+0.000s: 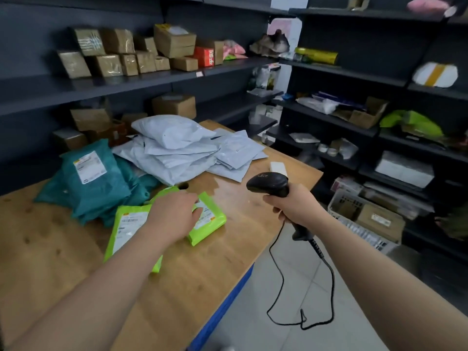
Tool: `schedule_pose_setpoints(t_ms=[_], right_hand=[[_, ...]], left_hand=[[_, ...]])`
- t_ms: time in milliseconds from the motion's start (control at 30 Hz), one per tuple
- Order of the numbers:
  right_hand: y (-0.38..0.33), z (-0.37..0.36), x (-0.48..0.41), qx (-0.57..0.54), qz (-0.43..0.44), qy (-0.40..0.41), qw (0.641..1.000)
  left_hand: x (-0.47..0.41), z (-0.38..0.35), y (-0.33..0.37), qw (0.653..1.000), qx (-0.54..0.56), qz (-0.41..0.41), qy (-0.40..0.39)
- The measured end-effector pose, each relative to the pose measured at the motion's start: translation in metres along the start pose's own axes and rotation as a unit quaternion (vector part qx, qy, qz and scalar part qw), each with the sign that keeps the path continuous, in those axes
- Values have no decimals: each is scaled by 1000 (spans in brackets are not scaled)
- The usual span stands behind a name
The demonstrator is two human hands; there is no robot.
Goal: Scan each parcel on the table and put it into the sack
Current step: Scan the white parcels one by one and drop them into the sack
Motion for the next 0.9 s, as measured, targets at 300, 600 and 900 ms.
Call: schedule_pose_setpoints(t_ms=[300,600,900], right_hand=[[-2,56,-192,36,2,6,999],[26,68,-357,17,-2,-33,999],[74,53,-481,15,-23,-135,990]], left_hand=[[-187,-46,28,999,11,27,-29],[-317,-125,66,993,40,58,-93],[-375,-236,98,970,-3,102,-219]])
Point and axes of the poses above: each hand's wrist, its own x-axis away from the middle knuckle, its own z-axis out of the back of the hand, y = z × x, the point moved 10 cm from there along -x, towards the middle knuckle, and after that the axes turned 15 degrees about -x, right-handed, at the moved point
